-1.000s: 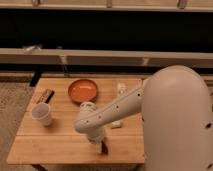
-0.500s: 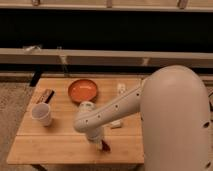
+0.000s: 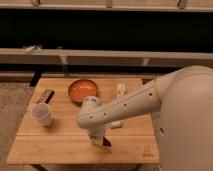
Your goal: Place the pepper on the white sponge
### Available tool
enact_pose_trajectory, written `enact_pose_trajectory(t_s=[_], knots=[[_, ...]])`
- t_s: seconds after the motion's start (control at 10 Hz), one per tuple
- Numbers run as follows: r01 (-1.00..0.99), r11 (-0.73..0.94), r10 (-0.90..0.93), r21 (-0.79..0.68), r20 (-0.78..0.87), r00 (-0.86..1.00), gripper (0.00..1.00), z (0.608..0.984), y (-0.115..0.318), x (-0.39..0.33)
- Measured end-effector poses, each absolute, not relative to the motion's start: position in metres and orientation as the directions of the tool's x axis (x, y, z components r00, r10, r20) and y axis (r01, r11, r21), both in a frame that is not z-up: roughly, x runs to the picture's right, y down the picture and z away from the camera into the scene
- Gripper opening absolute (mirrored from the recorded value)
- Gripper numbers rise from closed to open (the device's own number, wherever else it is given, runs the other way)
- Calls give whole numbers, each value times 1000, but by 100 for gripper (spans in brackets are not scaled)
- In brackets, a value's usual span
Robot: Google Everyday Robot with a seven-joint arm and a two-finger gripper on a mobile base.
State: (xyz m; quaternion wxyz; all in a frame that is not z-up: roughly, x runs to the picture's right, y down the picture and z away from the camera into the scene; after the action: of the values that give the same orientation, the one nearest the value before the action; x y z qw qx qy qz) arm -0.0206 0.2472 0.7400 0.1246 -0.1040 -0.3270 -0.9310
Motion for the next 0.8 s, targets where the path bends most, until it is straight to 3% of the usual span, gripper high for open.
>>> enact_pose_trajectory(t_s=[0.8], knots=[[355,-746,-255,563,251,-934,0,787,182,29]])
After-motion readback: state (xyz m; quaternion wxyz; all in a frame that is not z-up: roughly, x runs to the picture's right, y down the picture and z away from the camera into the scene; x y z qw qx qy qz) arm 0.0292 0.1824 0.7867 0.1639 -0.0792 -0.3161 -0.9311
